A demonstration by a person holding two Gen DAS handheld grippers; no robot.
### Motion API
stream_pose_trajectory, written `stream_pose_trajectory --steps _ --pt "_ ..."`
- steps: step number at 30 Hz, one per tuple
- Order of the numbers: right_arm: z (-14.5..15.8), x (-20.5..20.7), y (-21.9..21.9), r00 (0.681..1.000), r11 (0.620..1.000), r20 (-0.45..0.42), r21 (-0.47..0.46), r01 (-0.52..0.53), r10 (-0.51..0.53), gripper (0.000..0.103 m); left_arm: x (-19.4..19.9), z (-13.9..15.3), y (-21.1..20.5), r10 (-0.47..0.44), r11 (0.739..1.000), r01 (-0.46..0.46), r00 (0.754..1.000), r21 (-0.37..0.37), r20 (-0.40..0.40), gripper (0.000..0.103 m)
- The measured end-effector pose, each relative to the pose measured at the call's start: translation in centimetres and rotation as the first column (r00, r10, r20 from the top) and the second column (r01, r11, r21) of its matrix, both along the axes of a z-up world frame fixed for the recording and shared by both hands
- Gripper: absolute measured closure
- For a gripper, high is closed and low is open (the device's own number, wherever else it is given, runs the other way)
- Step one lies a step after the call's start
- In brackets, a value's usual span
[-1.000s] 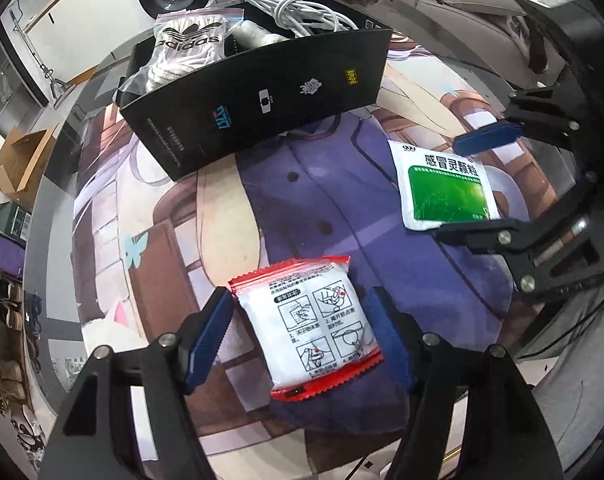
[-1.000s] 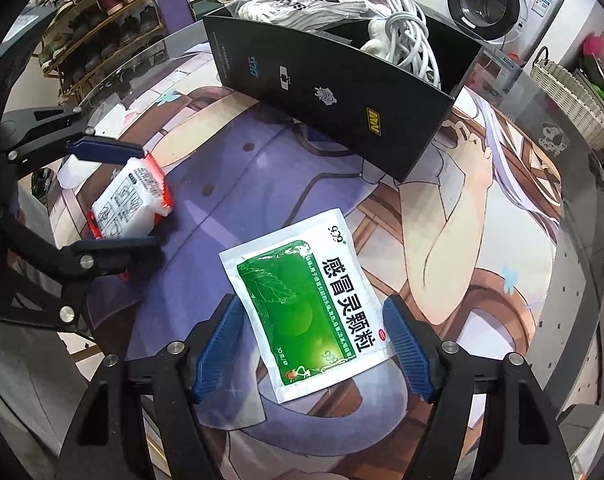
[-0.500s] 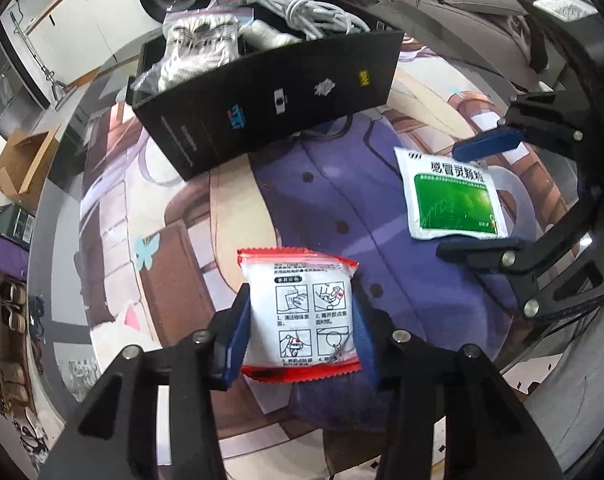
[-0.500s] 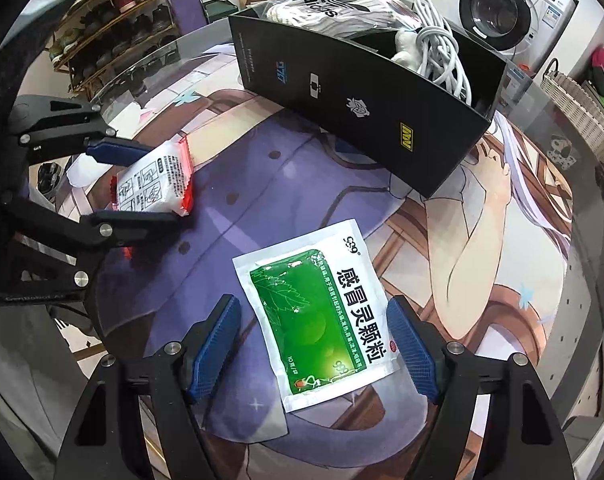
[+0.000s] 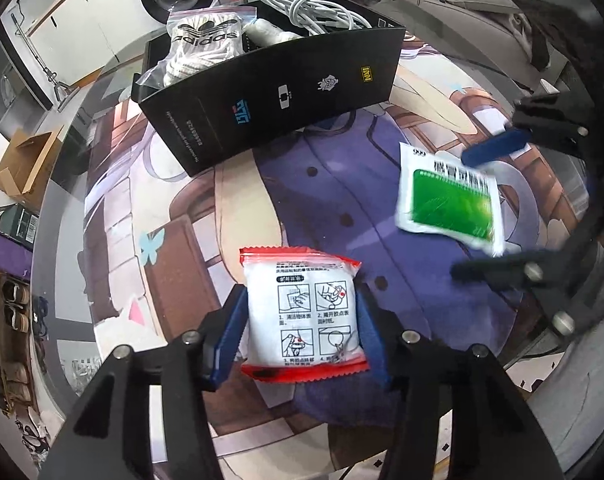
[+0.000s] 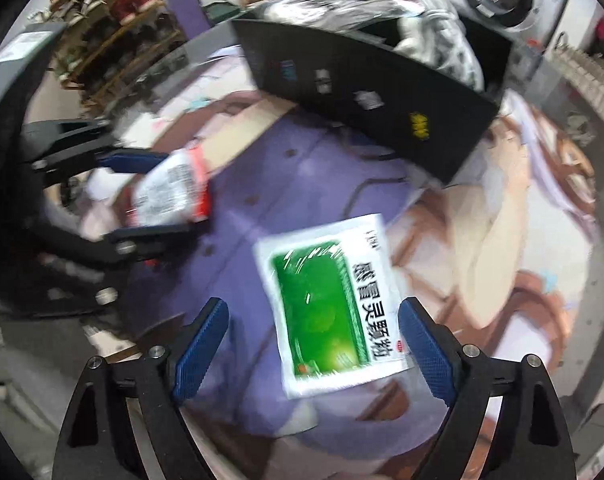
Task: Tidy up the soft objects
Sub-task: 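Grasp the red-white packet with the left tool while the right tool grasps the green sachet, then lift the red-white packet with the left tool while the right tool lifts the green sachet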
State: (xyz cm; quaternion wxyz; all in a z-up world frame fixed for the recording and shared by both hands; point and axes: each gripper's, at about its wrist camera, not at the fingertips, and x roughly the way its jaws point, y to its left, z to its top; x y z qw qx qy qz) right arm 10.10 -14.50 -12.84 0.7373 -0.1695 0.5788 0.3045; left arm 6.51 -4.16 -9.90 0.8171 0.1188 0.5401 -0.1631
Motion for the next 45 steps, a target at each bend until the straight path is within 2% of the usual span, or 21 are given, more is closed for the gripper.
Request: stream_pose_trajectory --steps 3,6,8,11,13,15,18,21,22,24,27,34,39,42,43,45 --pt "0.4 -0.3 0.2 1.000 0.999 -0.027 0.047 0.003 -0.001 0.015 -0.2 0.0 -0.2 -0.003 1.000 0.003 1.000 0.004 0.003 0.050" --pt "0.4 -0.3 0.6 0.999 1.000 0.052 -0.019 0.009 -0.008 0.015 -0.3 0.0 -0.3 -0.002 1.000 0.002 1.000 0.003 0.002 0.049" --pt "-0.2 0.1 1.1 0.999 0.999 0.051 -0.040 0.011 -0.009 0.015 -0.3 0.0 -0.3 -0.001 1.000 0.001 1.000 0.004 0.002 0.048" --pt "-0.8 -0.3 1.8 0.994 0.996 0.105 -0.087 -0.022 0.031 0.015 -0.5 0.0 -0.2 0.001 1.000 -0.001 1.000 0.004 0.006 0.047" --pt "-0.8 -0.6 2.2 0.990 0.995 0.128 -0.086 -0.046 0.057 0.017 -0.5 0.0 -0.2 0.002 1.000 -0.002 1.000 0.003 0.005 0.046" --pt "-0.7 -0.6 2.2 0.989 0.995 0.131 -0.081 -0.054 0.065 0.021 -0.5 0.0 0.0 0.005 1.000 -0.005 1.000 0.000 0.002 0.045" --pt "-0.4 -0.4 2.0 0.989 0.996 0.139 -0.070 -0.046 0.055 0.043 -0.5 0.0 0.1 0.003 1.000 -0.003 1.000 -0.005 0.000 0.045" --pt "0.3 -0.2 1.1 0.988 0.997 0.146 -0.062 -0.041 0.050 0.051 -0.4 0.0 0.1 0.000 1.000 0.000 1.000 -0.020 -0.003 0.049" --pt "0.4 -0.3 1.0 0.987 0.997 0.151 -0.055 -0.045 0.053 0.058 -0.4 0.0 0.1 -0.002 0.999 0.002 1.000 -0.033 -0.008 0.055" --pt "0.6 -0.7 1.2 0.985 0.997 0.159 -0.050 -0.057 0.064 0.066 -0.3 0.0 0.1 -0.001 0.999 0.000 1.000 -0.039 -0.007 0.056" --pt "0.9 -1.4 1.2 0.982 0.997 0.174 -0.046 -0.066 0.073 0.072 -0.3 0.1 0.0 0.000 0.999 0.000 1.000 -0.037 0.002 0.059" --pt "1.3 -1.6 1.0 0.981 0.998 0.184 -0.031 -0.058 0.063 0.077 -0.3 0.2 0.2 0.009 0.999 -0.009 1.000 -0.040 0.009 0.060" --pt "2.0 -1.8 0.6 0.978 0.999 0.203 -0.002 -0.043 0.043 0.078 -0.6 1.2 0.3 0.018 0.998 -0.016 0.999 -0.054 0.049 0.060" --pt "3.6 -1.7 0.0 0.967 0.998 0.256 0.054 -0.021 0.006 0.078 -0.6 2.0 0.8 0.038 0.996 -0.032 0.996 -0.082 0.084 0.059" --pt "4.6 -1.8 -0.3 0.953 0.997 0.302 0.080 -0.003 -0.022 0.078 -0.6 2.5 0.9 0.044 0.996 -0.035 0.993 -0.088 0.108 0.059" --pt "6.1 -2.2 -0.7 0.927 0.993 0.372 0.122 0.003 -0.048 0.078 -0.9 4.0 1.0 0.055 0.995 -0.037 0.978 -0.089 0.201 0.059"
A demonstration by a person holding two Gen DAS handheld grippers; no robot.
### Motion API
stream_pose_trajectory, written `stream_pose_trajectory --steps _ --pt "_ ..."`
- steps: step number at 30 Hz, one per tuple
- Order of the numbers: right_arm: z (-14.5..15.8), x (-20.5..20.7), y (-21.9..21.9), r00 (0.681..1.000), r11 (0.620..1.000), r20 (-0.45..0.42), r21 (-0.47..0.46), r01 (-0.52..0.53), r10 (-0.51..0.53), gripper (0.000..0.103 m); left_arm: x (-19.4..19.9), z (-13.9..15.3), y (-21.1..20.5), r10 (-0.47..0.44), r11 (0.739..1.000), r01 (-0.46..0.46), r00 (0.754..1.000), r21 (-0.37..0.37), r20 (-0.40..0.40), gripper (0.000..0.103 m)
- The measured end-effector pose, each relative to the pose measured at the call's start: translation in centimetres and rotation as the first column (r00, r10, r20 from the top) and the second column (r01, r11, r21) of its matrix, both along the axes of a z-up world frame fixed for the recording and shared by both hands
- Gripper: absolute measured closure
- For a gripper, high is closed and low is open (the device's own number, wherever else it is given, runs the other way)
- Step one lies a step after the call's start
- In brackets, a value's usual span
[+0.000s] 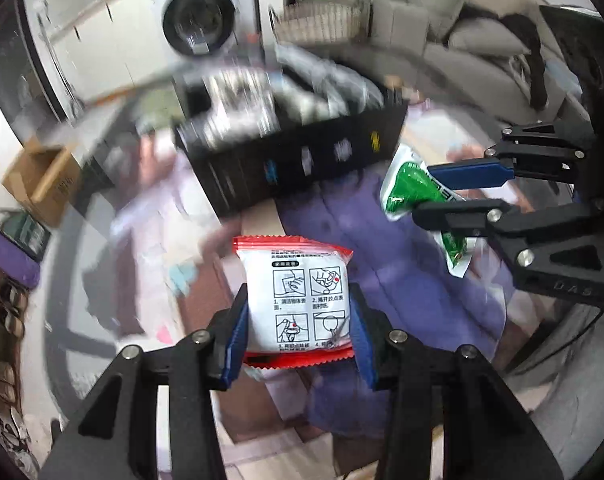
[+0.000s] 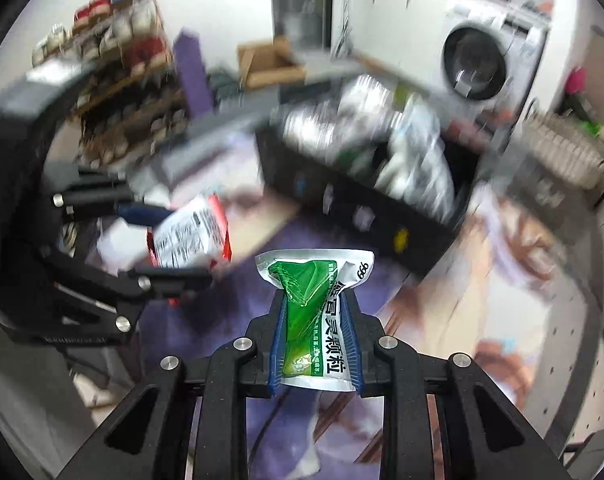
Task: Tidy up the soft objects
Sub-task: 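Lift the red-white packet with the left tool while the right tool lifts the green sachet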
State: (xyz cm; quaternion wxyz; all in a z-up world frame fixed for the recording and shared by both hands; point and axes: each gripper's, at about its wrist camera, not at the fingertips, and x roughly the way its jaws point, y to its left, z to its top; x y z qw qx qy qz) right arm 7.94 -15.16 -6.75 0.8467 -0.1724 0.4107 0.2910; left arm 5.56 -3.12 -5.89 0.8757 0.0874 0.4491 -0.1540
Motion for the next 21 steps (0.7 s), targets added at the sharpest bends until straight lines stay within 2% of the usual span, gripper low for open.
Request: stream_pose_trajectory --steps 2,5,9,11,13,15,16,19,21 --pt "2.0 -0.5 -0.6 0.996 0.998 0.087 0.065 0.007 -0.013 0.078 -0.4 1.6 0.2 0.015 1.000 -0.014 0.995 -0.008 0.100 0.059" --pt "4.8 -1.8 -1.6 0.973 0.986 0.228 0.167 0.003 -0.042 0.078 -1.0 4.3 0.7 0.031 0.999 -0.021 0.968 -0.045 0.251 0.059" --pt "7.5 -3.6 -2.4 0.920 0.965 0.382 0.263 -0.016 -0.088 0.078 -2.5 7.1 1.8 0.058 0.996 -0.021 0.899 -0.088 0.434 0.059" --pt "8.4 -4.9 -2.7 0.882 0.954 0.459 0.297 -0.037 -0.108 0.078 -3.3 7.9 2.1 0.068 0.994 -0.019 0.868 -0.105 0.492 0.059" --pt "9.2 -6.4 -3.1 0.830 0.941 0.542 0.333 -0.066 -0.134 0.078 -4.0 8.5 2.7 0.085 0.992 -0.021 0.835 -0.122 0.543 0.059" --pt "9.8 -7.7 -3.4 0.787 0.930 0.592 0.361 -0.068 -0.173 0.077 -4.5 9.0 3.3 0.102 0.990 -0.025 0.803 -0.138 0.587 0.059" --pt "9.9 -8.3 -3.4 0.774 0.925 0.605 0.374 -0.066 -0.189 0.077 -4.7 9.0 3.7 0.100 0.990 -0.018 0.797 -0.143 0.596 0.059" --pt "9.9 -9.4 -3.1 0.756 0.924 0.625 0.376 -0.073 -0.194 0.077 -5.7 9.2 4.2 0.109 0.988 -0.015 0.781 -0.155 0.615 0.059" --pt "9.9 -9.7 -3.0 0.759 0.922 0.625 0.377 -0.087 -0.184 0.077 -5.6 9.2 4.5 0.107 0.989 -0.017 0.780 -0.150 0.616 0.059"
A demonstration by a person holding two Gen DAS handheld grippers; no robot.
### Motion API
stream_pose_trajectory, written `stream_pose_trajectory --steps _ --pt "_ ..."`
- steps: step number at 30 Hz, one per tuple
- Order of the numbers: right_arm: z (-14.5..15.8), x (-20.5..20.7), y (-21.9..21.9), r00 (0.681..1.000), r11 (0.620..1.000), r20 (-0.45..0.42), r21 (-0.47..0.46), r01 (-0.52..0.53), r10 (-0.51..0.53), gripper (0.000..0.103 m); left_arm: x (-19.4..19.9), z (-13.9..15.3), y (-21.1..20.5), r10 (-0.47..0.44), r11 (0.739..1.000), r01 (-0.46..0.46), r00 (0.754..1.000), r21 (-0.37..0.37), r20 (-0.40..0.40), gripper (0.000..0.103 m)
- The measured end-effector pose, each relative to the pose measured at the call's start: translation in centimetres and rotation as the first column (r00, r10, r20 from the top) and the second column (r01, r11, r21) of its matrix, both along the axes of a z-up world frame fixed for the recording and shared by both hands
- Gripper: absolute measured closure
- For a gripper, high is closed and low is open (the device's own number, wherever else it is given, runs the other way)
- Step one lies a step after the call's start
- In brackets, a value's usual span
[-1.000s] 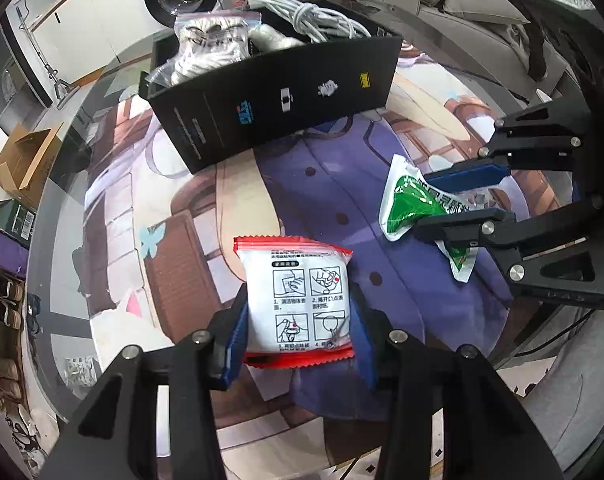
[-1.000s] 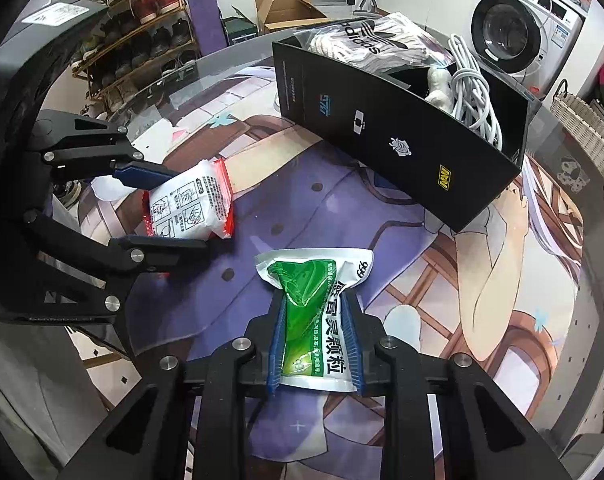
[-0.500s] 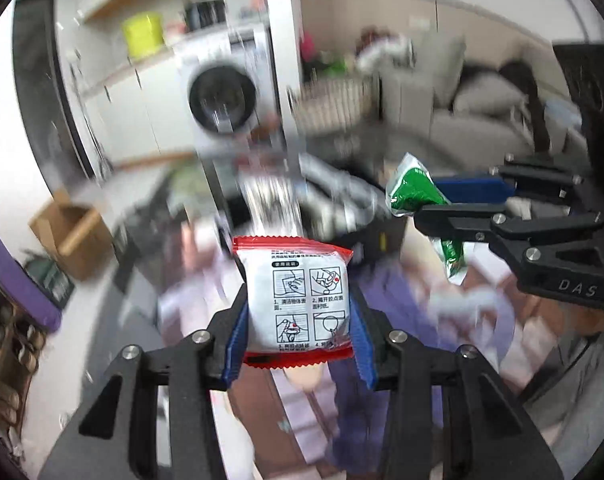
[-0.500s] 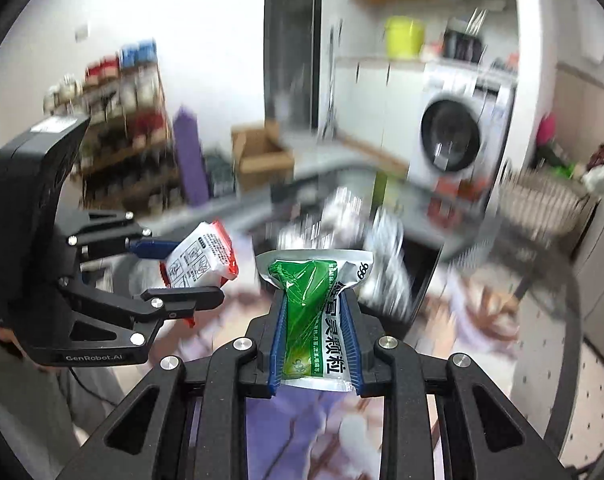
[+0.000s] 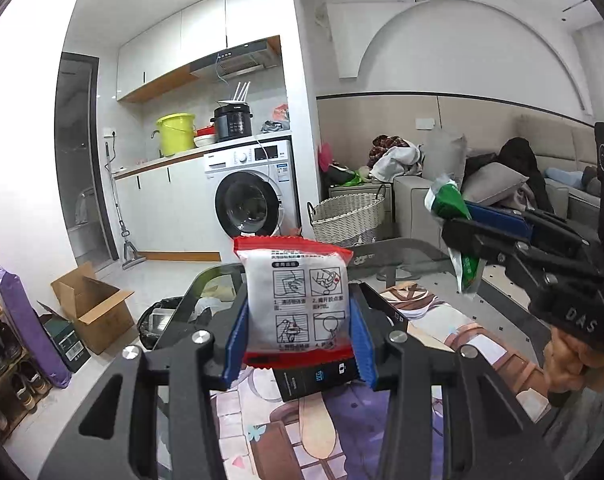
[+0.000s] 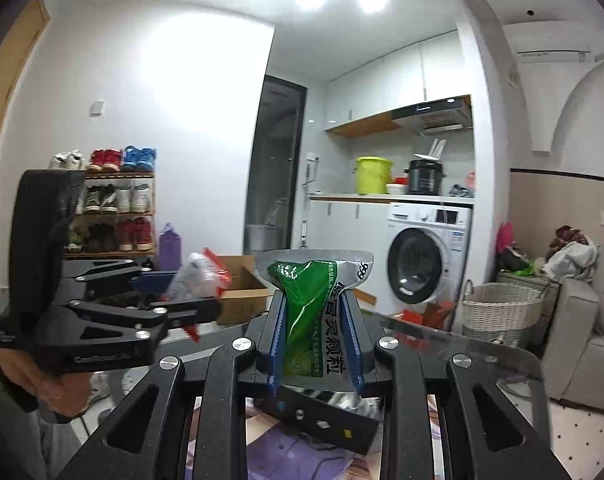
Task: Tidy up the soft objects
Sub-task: 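Lift the red-white packet with the left tool while the right tool lifts the green sachet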
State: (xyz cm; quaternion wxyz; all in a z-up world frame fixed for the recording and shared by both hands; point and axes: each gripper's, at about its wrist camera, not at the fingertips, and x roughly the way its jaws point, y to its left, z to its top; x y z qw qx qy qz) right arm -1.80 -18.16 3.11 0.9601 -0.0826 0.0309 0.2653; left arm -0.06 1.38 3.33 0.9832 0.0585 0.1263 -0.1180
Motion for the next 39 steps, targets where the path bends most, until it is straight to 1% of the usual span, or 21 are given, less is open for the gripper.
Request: stream_pose_trajectory --steps 2,3,6,7,10,13,15,16,18,20,23,26,30,35,39 --pt "0.0 -0.1 0.2 1.000 1.000 -0.008 0.009 -0.013 0.013 0.077 0.1 0.0 0.2 -0.002 1.000 0.002 1.000 -0.002 -0.003 0.059" --pt "0.0 -0.1 0.1 1.000 1.000 -0.015 0.014 -0.015 0.016 0.077 0.0 0.0 -0.4 0.000 1.000 0.000 1.000 -0.004 -0.005 0.059" --pt "-0.1 -0.1 0.0 1.000 1.000 -0.028 0.020 -0.008 0.008 0.077 0.0 0.0 -0.4 0.004 1.000 -0.004 1.000 -0.001 0.008 0.059" --pt "-0.1 -0.1 0.0 1.000 1.000 -0.026 0.022 -0.001 0.002 0.077 -0.7 -0.1 -0.8 0.005 1.000 -0.005 1.000 -0.001 0.013 0.059" --pt "-0.1 0.1 0.0 1.000 1.000 -0.019 0.019 0.004 -0.003 0.077 -1.0 -0.1 -1.1 0.000 1.000 0.000 1.000 -0.002 0.011 0.059" --pt "0.1 0.6 0.0 1.000 1.000 -0.021 0.018 0.009 -0.009 0.077 -0.5 0.1 -1.0 -0.006 1.000 0.006 1.000 -0.009 0.005 0.059" --pt "0.2 0.6 0.5 1.000 1.000 -0.020 0.011 0.020 -0.019 0.077 -0.2 0.1 -0.9 -0.006 1.000 0.007 1.000 -0.013 0.020 0.059" --pt "0.4 1.0 0.6 1.000 1.000 -0.014 0.009 0.027 -0.027 0.077 0.1 0.2 -0.9 -0.001 1.000 0.001 1.000 -0.015 0.018 0.059" --pt "0.8 1.7 0.9 0.999 0.999 -0.003 0.006 0.037 -0.037 0.077 1.4 0.6 -0.6 -0.002 0.999 0.003 1.000 -0.050 0.006 0.059" --pt "1.2 2.7 1.1 0.999 0.999 0.006 0.007 0.052 -0.052 0.077 2.4 1.1 -0.5 0.001 0.998 0.001 1.000 -0.063 0.031 0.059" --pt "2.2 4.6 1.4 0.998 0.998 -0.003 0.017 0.062 -0.062 0.077 4.4 2.0 0.0 0.003 0.993 0.002 0.999 -0.120 0.048 0.059" --pt "3.3 6.6 1.9 0.997 0.997 0.012 0.019 0.074 -0.074 0.077 6.2 2.9 0.2 0.012 0.987 -0.002 0.998 -0.160 0.064 0.059" --pt "4.5 9.5 2.4 0.997 0.996 0.001 0.032 0.083 -0.083 0.077 7.5 3.7 0.0 0.024 0.987 -0.007 0.994 -0.158 0.105 0.059" --pt "5.4 12.1 3.1 0.996 0.994 -0.009 0.049 0.093 -0.093 0.077 9.5 3.9 0.0 0.034 0.983 -0.019 0.996 -0.181 0.084 0.059" --pt "5.7 12.7 3.4 0.995 0.994 -0.016 0.050 0.095 -0.094 0.078 10.3 3.2 0.4 0.045 0.980 -0.035 0.998 -0.198 0.046 0.059"
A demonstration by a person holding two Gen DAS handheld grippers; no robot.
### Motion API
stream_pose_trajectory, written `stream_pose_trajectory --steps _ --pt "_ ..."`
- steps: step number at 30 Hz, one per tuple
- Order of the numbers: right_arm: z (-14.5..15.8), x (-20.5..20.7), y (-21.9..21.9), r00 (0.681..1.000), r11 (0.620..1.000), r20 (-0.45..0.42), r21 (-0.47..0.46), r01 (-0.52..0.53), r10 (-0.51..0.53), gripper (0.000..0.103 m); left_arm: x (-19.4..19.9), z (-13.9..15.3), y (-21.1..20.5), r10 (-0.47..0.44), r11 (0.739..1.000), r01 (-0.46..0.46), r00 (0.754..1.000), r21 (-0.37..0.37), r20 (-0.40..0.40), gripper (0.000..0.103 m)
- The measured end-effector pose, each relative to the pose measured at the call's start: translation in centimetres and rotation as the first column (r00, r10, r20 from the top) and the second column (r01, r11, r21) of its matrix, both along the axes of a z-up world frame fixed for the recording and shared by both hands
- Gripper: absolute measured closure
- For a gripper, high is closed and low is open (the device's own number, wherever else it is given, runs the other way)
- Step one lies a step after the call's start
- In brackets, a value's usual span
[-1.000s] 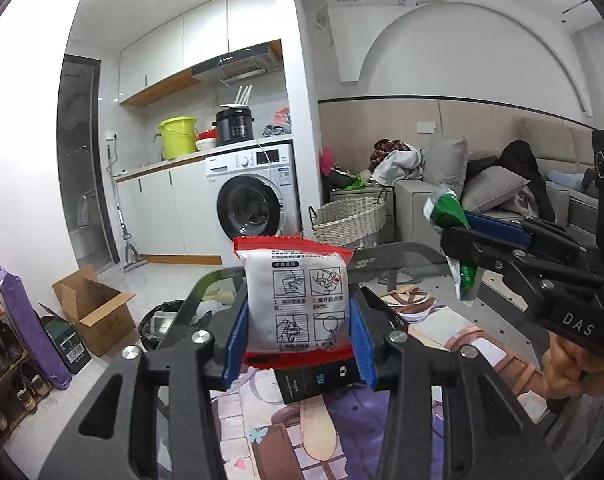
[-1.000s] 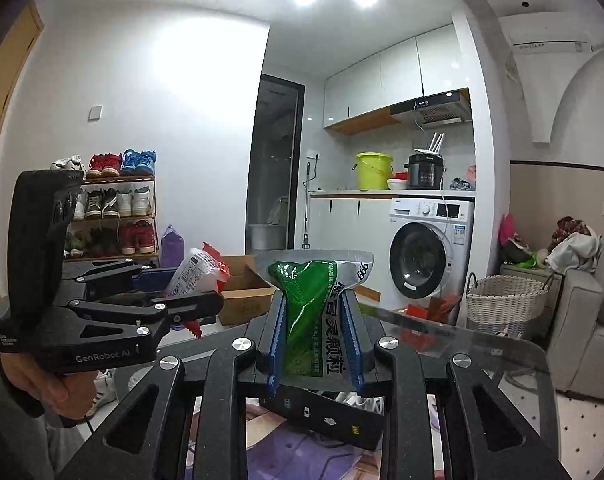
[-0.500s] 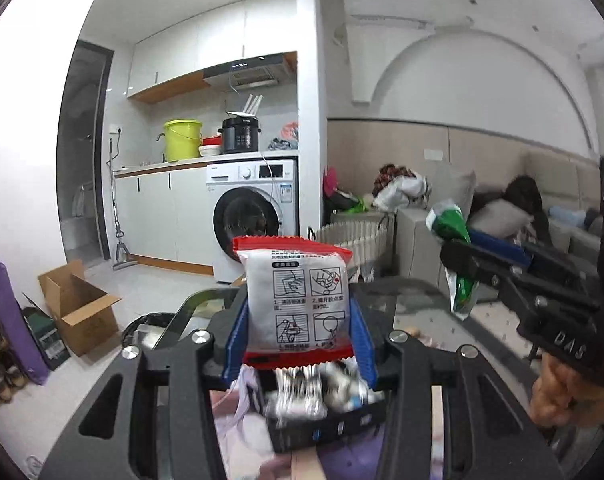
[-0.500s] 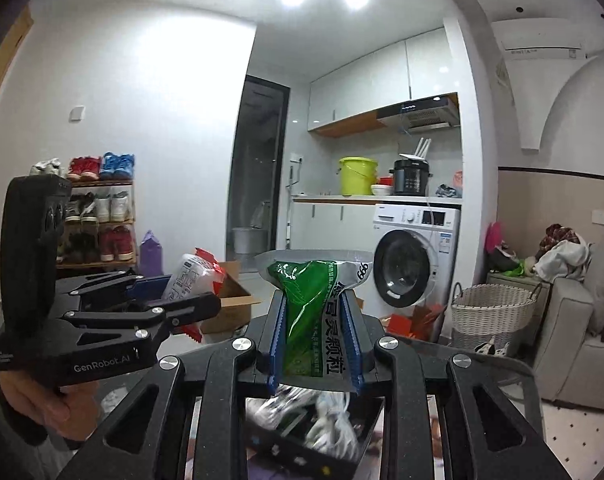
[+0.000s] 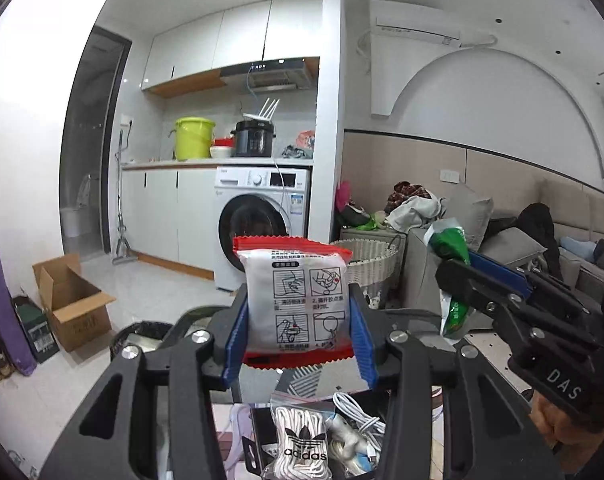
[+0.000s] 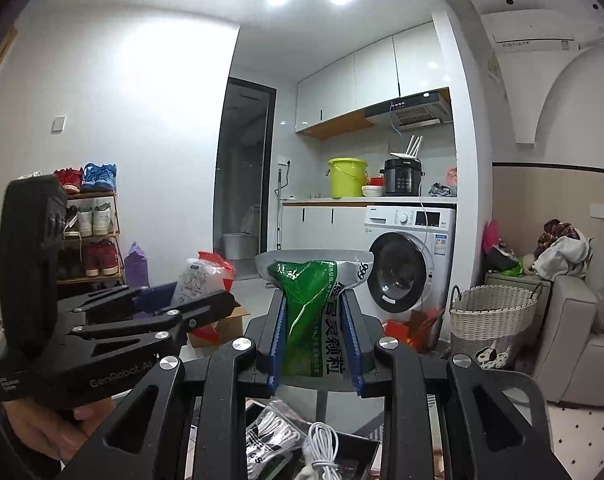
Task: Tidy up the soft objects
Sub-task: 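Lift the red-white packet with the left tool while the right tool lifts the green sachet, then lower packet and sachet into the black box and open both tools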
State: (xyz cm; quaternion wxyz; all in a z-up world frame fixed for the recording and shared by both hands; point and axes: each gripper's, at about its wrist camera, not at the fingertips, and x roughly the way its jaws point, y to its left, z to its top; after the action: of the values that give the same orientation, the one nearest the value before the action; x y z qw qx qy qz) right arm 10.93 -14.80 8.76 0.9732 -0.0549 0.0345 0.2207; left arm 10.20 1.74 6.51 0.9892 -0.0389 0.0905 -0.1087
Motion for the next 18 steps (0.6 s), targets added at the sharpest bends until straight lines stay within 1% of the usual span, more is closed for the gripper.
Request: stream_pose_trajectory --steps 7,10,12,14,15,18 --pt "-0.3 0.6 0.2 1.000 1.000 -0.015 -0.008 0.016 -0.016 0.078 0.1 0.1 -0.3 -0.001 1.000 0.001 1.000 0.022 -0.021 0.059" --pt "-0.7 1.4 0.4 0.998 0.999 -0.050 -0.024 0.024 -0.026 0.077 0.7 -0.1 -0.6 0.007 0.999 -0.005 0.999 0.032 -0.050 0.059" --pt "-1.1 2.2 0.5 0.995 0.999 -0.091 -0.032 0.026 -0.028 0.078 1.4 -0.3 -0.8 0.009 0.999 -0.006 0.996 0.041 -0.090 0.059" --pt "-1.9 3.2 0.5 0.990 0.998 -0.132 -0.047 0.034 -0.040 0.078 2.4 -1.0 -1.1 0.004 0.999 0.002 0.989 0.047 -0.147 0.059" --pt "-2.3 3.8 0.5 0.986 0.998 -0.159 -0.057 0.037 -0.045 0.077 3.1 -1.5 -1.2 -0.007 0.999 0.017 0.981 0.050 -0.194 0.059" --pt "-3.9 5.8 0.4 0.961 0.997 -0.273 -0.077 0.028 -0.048 0.078 4.7 -2.7 -1.6 -0.028 0.998 0.042 0.959 0.044 -0.283 0.059"
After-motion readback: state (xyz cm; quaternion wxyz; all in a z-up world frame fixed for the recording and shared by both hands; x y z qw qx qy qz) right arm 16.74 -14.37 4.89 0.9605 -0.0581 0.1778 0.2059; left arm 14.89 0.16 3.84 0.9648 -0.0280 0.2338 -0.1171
